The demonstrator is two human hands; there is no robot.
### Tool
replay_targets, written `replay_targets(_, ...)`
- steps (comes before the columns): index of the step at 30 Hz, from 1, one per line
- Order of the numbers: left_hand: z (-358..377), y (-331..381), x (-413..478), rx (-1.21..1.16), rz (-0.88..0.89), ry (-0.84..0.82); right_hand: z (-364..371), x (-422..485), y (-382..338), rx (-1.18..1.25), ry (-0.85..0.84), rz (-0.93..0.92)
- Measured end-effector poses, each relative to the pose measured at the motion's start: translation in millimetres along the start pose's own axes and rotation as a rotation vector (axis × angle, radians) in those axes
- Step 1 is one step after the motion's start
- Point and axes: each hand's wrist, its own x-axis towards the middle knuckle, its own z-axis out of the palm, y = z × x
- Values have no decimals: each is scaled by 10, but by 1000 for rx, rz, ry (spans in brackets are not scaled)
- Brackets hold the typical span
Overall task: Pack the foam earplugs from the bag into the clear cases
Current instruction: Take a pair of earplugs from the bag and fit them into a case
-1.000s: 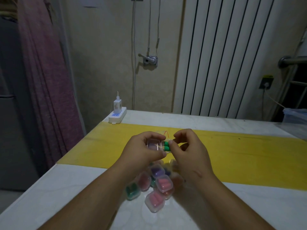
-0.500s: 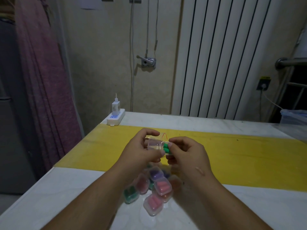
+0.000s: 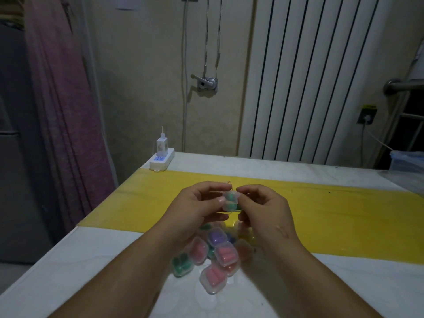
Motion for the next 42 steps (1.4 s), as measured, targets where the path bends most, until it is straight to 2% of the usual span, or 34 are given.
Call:
replay_targets(7,7,17,4,-36,9,46,31,9,-81,227,-54,211)
replay_targets(11,5,-1,10,14,67,99,4,18,-35,7,-100,165)
replay_targets(16,1,8,11,60,97,121,3,-11,-35,-75,-106,85)
replay_targets(23,-107,15,97,90,163,326,-207,153,-81,-138,63,30)
replay_targets(29,-212,-19,147,226,192,410,-305,109,-149,-327,-108,159)
replay_targets(35,-381,-154,249,585,79,573,-323,89,-183,-542,-201,230)
replay_targets(38,-422,-170,255,770,10,558,-321,75,-173,-572,-248,238)
replay_targets(42,-372,-159,226,974,-39,453,-311,74,-152,-589,-265,252)
